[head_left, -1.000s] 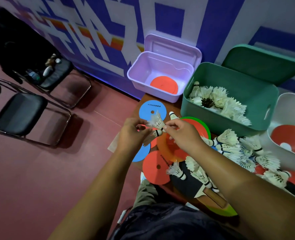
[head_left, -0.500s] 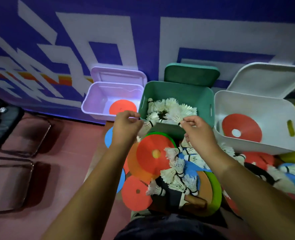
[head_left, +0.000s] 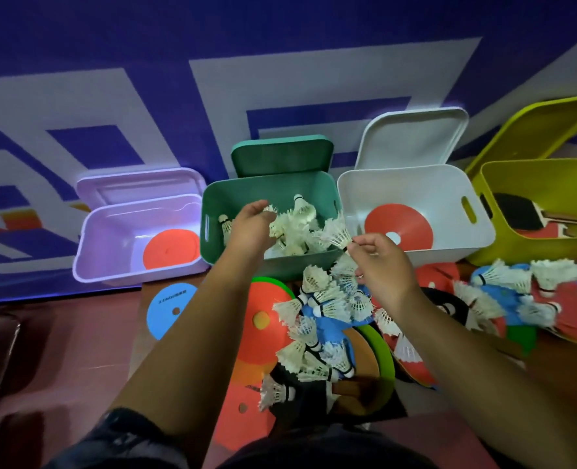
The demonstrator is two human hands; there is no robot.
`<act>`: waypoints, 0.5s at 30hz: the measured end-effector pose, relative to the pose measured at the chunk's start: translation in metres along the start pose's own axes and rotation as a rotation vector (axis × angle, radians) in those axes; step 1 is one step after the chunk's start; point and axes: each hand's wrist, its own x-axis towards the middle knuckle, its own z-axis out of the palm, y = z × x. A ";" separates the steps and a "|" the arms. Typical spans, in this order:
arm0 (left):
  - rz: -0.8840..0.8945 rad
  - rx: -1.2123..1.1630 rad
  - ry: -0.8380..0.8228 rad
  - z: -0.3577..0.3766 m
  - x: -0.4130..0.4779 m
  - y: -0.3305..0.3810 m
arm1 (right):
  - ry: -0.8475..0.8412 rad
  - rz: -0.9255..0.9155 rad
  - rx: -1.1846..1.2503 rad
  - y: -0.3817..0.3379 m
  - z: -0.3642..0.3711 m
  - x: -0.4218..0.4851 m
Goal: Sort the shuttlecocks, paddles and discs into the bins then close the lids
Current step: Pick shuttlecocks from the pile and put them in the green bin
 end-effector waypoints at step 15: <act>0.068 0.026 0.178 -0.104 -0.054 -0.027 | -0.091 -0.075 -0.023 -0.040 0.045 0.018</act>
